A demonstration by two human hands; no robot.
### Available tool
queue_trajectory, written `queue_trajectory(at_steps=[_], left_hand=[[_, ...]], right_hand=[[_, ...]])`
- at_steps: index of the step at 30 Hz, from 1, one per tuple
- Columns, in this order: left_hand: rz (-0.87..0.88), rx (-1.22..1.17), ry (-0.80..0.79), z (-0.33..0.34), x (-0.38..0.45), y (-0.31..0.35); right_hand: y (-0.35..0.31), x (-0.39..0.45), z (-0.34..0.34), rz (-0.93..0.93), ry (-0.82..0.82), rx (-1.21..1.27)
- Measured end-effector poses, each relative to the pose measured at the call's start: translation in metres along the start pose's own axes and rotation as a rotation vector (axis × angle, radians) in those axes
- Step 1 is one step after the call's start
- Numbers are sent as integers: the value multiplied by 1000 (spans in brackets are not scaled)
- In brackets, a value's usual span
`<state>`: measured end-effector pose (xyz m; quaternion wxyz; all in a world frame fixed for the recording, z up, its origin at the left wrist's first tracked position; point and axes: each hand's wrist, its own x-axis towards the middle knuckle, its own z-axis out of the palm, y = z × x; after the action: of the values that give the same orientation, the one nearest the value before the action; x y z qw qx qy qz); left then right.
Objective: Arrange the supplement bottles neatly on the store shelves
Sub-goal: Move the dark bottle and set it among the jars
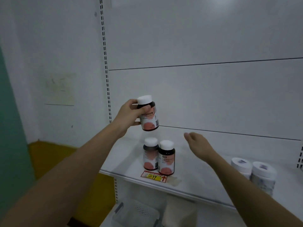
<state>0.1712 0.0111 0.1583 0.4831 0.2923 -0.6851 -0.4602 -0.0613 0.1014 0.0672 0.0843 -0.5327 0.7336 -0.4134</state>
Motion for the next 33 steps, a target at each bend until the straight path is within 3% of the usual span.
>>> queue_trajectory(at_steps=[5,10,20,33], left_hand=[[-22,-86,-34,-10,42,-24],[-49,-126,-116,-10,77,-43],[-174,-69,-372,-6,103,-112],[-409,-24,-508,4,91,-157]], right_hand=[[57,9,65,170,-71,-252],[72,14,97,148,4,-537],[69,15,96,165,-11,-579],[66,14,94,179,5,-558]])
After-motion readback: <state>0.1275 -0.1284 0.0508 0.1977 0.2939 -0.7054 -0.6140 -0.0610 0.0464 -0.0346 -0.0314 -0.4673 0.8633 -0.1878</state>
